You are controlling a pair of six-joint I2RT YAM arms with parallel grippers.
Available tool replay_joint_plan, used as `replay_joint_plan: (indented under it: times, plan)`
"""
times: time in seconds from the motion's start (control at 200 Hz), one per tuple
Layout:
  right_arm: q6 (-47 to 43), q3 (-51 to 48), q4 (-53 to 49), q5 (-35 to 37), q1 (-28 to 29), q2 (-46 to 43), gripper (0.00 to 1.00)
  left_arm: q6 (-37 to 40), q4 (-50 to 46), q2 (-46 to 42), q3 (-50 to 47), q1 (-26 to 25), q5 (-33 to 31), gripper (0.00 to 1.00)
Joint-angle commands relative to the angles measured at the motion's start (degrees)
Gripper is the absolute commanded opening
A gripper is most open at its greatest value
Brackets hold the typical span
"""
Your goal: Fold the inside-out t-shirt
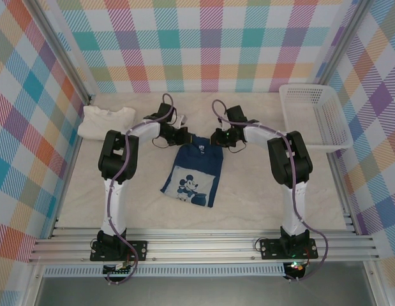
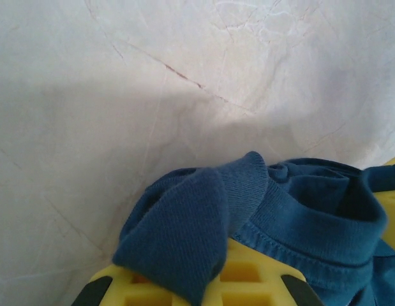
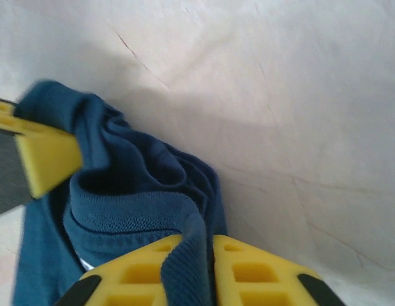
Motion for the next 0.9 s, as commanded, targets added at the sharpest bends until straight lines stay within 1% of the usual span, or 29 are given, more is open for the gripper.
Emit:
replay_joint_plan:
  times: [0.0, 0.065, 0.095, 0.185, 0.31, 0.405, 0.475, 0.525, 0.605, 0.69, 0.79, 0.825, 0.895]
  plan:
    - [-1.5, 4.8, 1.4, -2.5, -0.2, 0.9, 0.09, -2.8, 4.2, -1.1, 1.0, 1.4, 1.6, 0.00]
    - [-2.7, 7.6, 0.9, -2.7, -0.6, 0.5, 0.07, -3.9, 6.3, -3.2, 0.5, 2.3, 0.7, 0.00]
    - [-3.3, 9.2, 0.3, -2.7, -0.9, 0.4, 0.06, -4.6, 9.0, -4.2, 0.7, 2.7, 0.2, 0.00]
    - [-6.2, 16.5, -2.3, -2.7, -2.1, 0.4, 0.05, -6.2, 11.8, -6.9, 3.0, 4.0, -0.4, 0.00]
    - [-10.6, 29.0, -5.8, -4.0, -3.8, 0.9, 0.04, -6.9, 10.3, -8.6, 11.8, 5.1, -1.1, 0.00]
    - [-14.5, 38.6, -9.8, -5.6, -4.0, 1.4, 0.04, -6.2, 7.7, -9.6, 18.0, 5.1, -0.9, 0.00]
    - [-16.6, 42.4, -11.8, -6.8, -4.0, 0.9, 0.04, -5.6, 7.3, -11.2, 19.7, 5.1, -0.6, 0.00]
    - [-17.7, 42.5, -12.4, -7.4, -4.0, -0.3, 0.04, -5.2, 7.3, -12.8, 18.8, 5.1, -0.3, 0.00]
    - [-18.8, 37.2, -11.4, -8.4, -4.0, -3.9, 0.04, -5.6, 8.3, -16.1, 14.0, 5.1, 1.2, 0.00]
    - [-18.2, 24.2, -6.5, -8.9, -3.9, -10.4, 0.04, -7.2, 13.2, -20.7, 4.0, 4.7, 2.2, 0.00]
    - [-16.0, 6.8, -0.8, -10.1, -3.4, -18.9, 0.05, -9.7, 18.7, -27.0, -10.6, 3.4, 3.0, 0.00]
    - [-14.8, 0.9, 1.2, -10.3, -3.0, -21.7, 0.05, -10.6, 20.7, -29.6, -17.3, 2.7, 3.2, 0.00]
    - [-12.0, -10.3, 4.7, -11.1, -1.9, -26.3, 0.06, -12.8, 25.1, -34.5, -28.8, 0.8, 1.9, 0.00]
